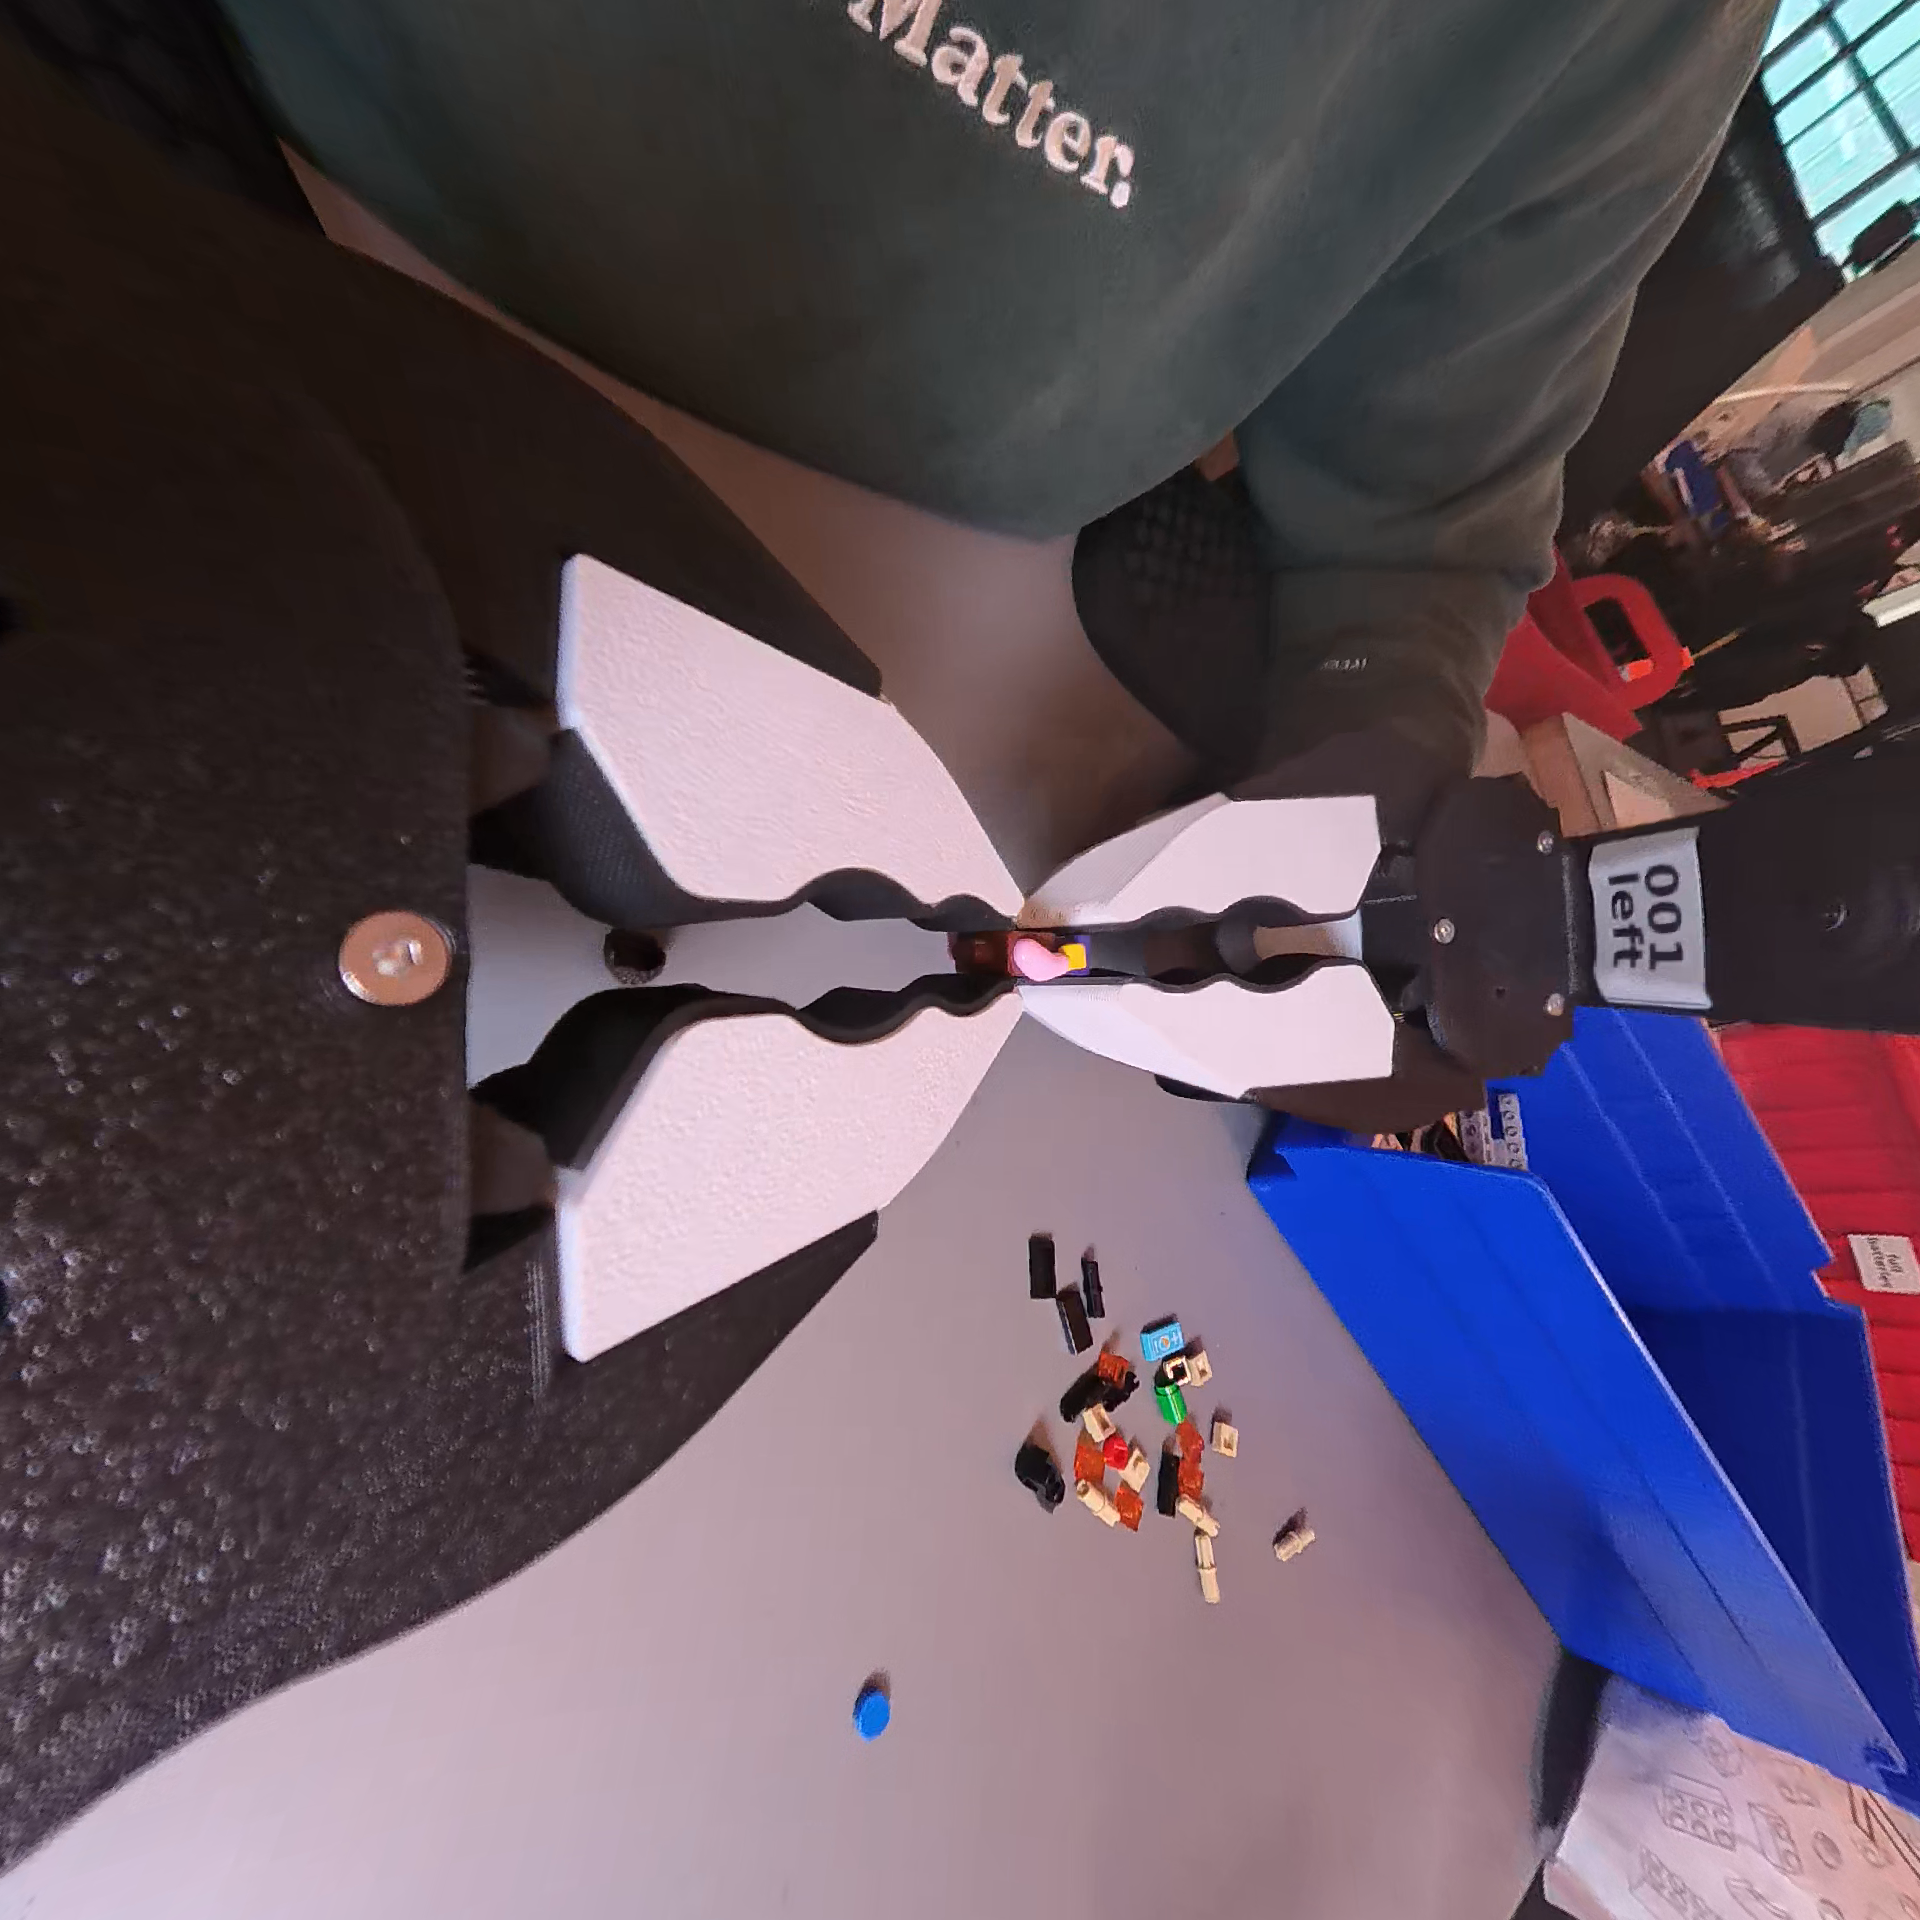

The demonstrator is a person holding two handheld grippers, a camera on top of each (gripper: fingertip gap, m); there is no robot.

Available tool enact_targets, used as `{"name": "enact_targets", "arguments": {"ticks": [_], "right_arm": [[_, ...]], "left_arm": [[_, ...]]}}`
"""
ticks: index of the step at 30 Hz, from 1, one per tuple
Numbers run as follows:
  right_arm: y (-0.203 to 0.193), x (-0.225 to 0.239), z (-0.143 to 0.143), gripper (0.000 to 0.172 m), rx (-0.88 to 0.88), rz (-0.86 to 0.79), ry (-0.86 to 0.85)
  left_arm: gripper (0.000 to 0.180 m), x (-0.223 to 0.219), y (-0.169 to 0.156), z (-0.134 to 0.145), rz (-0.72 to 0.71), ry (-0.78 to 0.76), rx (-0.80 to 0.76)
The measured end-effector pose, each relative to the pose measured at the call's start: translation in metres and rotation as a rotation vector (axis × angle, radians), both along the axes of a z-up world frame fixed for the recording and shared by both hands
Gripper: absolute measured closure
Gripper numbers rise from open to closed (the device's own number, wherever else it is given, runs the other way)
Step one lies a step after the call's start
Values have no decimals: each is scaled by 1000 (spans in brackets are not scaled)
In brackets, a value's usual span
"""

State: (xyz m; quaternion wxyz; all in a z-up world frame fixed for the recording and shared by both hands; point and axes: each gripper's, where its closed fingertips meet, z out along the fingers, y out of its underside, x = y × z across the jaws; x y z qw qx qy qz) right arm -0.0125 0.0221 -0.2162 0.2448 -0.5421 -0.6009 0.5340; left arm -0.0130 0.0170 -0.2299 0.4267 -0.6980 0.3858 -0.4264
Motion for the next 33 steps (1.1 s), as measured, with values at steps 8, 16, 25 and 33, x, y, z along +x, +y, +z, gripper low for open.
{"name": "enact_targets", "arguments": {"ticks": [8, 16, 25, 33], "right_arm": [[40, 34, 56, 164, -186, -80, 189], [51, 39, -1, 164, 120, -217, -37], [49, 46, -17, 164, 111, -277, -45], [42, 44, -21, 164, 109, -279, -51]], "left_arm": [[172, -27, 10, 1, 104, -57, -58], [172, -23, 8, 27, 106, 186, 209], [172, -214, 20, 54, 621, 848, 291], [159, -284, 11, 18, 728, 973, 72]]}}
